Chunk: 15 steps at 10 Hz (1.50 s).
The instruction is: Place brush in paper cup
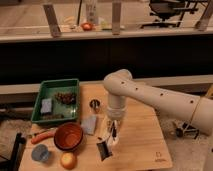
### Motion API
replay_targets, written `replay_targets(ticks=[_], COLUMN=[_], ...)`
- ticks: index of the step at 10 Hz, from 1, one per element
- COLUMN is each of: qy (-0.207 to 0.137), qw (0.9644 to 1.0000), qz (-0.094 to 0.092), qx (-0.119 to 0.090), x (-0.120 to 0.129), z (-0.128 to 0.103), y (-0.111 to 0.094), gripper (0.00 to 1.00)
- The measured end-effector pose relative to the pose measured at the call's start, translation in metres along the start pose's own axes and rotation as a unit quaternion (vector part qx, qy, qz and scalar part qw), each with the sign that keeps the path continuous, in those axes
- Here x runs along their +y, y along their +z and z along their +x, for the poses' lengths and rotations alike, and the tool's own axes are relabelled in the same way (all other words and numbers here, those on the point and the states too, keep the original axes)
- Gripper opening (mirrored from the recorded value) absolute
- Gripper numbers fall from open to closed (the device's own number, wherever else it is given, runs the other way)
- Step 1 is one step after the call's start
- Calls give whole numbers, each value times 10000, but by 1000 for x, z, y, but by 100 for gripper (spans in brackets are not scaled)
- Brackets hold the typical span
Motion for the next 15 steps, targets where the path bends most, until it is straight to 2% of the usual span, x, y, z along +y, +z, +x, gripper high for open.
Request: replay_targets(ticks=[1, 3, 9, 10, 15], qy=[-5, 5, 70, 73, 37], qw=[10000, 10000, 9999, 9999, 9999], qz=[9, 29, 17, 12, 15], qx=[-8, -46, -113, -120, -155], x=[0, 1, 3, 3, 3], z=[0, 1, 3, 4, 5], y=[0, 1, -2, -2, -3], gripper=[1, 15, 76, 80, 80])
